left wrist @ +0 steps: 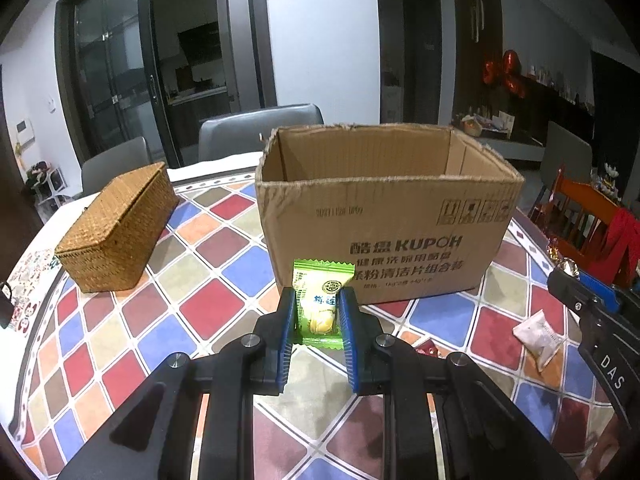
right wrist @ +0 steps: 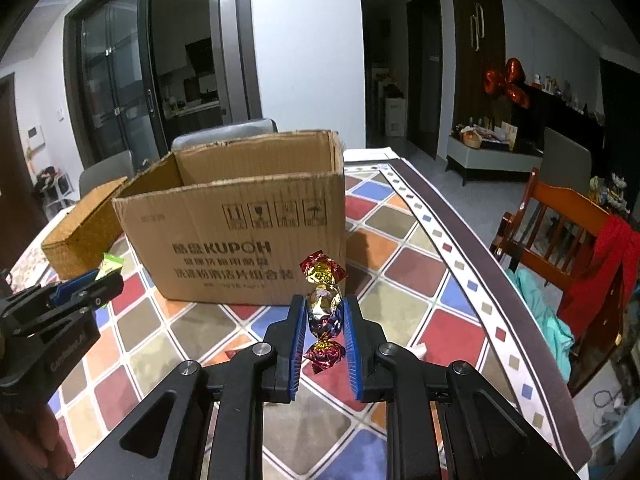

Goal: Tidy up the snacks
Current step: 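Lift the green candy and gold-red candy toward the cardboard box with both tools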

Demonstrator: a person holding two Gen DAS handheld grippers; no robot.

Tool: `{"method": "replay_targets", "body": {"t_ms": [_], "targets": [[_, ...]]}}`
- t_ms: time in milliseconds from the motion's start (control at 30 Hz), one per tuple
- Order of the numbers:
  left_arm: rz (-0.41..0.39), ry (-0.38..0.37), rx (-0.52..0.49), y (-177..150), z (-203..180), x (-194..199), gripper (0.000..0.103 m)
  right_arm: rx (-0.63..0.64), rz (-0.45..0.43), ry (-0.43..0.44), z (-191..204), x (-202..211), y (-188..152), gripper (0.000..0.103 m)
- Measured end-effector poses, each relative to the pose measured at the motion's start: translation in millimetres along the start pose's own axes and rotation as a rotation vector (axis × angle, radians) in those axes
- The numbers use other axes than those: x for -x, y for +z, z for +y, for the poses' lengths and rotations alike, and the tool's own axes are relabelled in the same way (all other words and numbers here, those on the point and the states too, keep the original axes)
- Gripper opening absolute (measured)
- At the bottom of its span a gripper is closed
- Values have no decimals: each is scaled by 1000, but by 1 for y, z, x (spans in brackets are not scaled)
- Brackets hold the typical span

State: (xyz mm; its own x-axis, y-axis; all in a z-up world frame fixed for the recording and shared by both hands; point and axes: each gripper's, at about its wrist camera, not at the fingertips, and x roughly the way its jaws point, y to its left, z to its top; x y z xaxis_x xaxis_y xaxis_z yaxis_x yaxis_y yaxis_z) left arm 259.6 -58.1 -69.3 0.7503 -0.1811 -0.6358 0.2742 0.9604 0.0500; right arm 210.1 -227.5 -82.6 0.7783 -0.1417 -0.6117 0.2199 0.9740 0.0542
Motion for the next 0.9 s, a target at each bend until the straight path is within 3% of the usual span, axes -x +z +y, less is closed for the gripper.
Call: {"method": "replay_targets", "body": {"t_ms": [900], "targets": [[-96,22,16,51,9,26,23,10,-117,69,5,16,59,20]]}}
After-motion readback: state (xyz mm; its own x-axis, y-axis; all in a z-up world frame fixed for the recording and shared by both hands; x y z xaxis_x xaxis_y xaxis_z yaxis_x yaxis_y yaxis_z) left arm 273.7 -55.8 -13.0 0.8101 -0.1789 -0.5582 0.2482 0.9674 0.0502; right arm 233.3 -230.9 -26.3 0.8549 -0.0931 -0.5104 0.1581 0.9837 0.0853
